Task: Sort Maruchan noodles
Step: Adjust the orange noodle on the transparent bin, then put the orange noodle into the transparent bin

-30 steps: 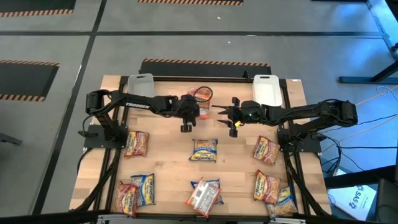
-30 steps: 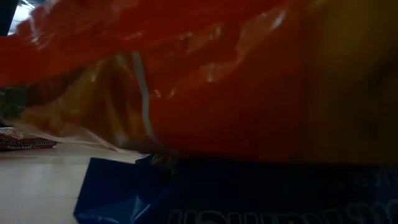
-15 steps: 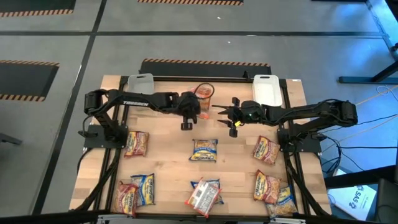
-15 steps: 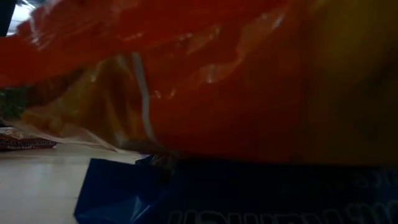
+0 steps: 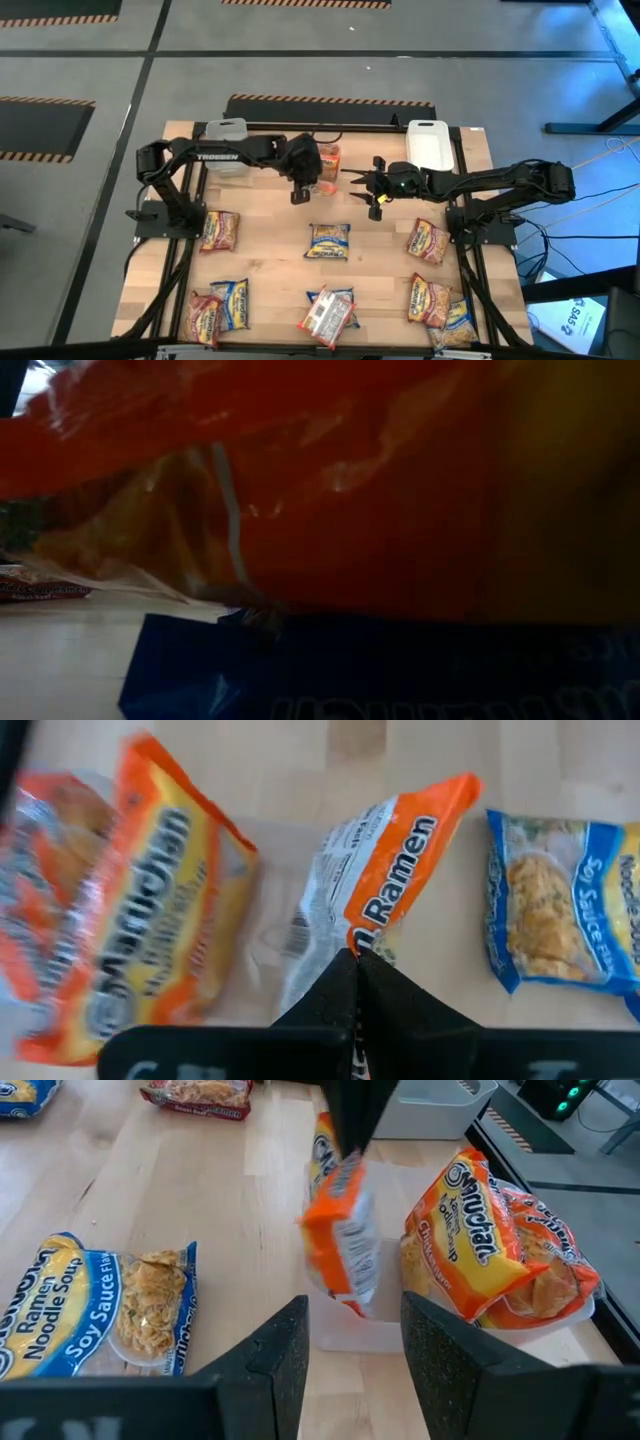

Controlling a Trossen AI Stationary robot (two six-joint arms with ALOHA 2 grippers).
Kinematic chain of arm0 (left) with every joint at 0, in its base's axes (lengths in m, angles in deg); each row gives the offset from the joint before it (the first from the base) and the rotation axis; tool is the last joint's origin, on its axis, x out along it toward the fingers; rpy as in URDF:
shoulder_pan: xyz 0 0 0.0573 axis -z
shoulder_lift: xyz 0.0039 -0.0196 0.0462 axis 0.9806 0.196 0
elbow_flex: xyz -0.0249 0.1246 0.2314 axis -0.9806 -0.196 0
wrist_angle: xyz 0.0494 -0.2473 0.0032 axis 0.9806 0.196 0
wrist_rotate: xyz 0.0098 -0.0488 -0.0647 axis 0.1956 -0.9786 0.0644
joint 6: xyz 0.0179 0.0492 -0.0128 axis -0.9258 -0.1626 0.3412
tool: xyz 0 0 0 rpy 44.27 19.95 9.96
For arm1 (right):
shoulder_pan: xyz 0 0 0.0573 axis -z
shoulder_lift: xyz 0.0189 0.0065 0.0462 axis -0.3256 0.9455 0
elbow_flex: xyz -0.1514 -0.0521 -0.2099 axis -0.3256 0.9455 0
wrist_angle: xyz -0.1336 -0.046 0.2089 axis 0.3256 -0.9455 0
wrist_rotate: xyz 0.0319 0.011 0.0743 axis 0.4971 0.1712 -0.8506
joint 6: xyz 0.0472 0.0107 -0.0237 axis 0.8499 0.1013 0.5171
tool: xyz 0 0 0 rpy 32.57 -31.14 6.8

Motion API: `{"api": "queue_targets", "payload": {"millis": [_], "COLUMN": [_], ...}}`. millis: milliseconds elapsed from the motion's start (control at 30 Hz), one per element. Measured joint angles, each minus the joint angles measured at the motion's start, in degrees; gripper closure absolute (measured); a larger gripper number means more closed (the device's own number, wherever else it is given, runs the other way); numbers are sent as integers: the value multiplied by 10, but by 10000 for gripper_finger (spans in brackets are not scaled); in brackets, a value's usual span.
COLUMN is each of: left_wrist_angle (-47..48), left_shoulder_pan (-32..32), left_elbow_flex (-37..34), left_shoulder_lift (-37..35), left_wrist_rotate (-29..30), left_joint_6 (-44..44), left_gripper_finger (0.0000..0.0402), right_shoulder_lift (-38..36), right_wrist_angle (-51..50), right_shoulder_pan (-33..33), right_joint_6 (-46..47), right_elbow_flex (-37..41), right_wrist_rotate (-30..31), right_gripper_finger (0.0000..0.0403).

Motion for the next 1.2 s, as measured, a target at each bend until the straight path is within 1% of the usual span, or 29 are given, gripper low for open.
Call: {"api": "queue_targets", "payload": {"millis": [100,300,467,567,667,767,867,1033,1133,1200], "left_wrist_angle": [-10,-69,-73,-73,-73,-72,-51,-6,-35,-35], "left_shoulder_pan": [1,11,18,20,20,21,21,29,53,80], "left_elbow_flex": [-13,-46,-51,-51,-51,-51,-37,4,13,4], "left_shoulder_lift": [0,0,0,0,0,0,-9,-42,-69,-90], "left_wrist_rotate": [-18,-11,-6,-5,-4,15,35,48,51,51], "left_joint_6": [6,18,16,15,14,4,2,9,35,46], "left_gripper_finger": [401,401,400,384,356,328,306,291,291,296], "right_shoulder_lift": [0,0,0,0,0,0,0,-4,-13,-19], "right_wrist_angle": [0,0,0,0,0,0,0,-5,-21,-19], "right_shoulder_pan": [0,0,0,0,0,0,0,-5,-31,-58], "right_joint_6": [0,-4,-4,-4,-4,-4,-4,4,14,27], "right_elbow_flex": [0,0,0,0,0,0,0,-1,-13,-19], "right_wrist_rotate": [0,0,0,0,0,0,0,-1,-14,-20], "right_gripper_finger": [258,258,258,258,258,258,258,258,258,258]}}
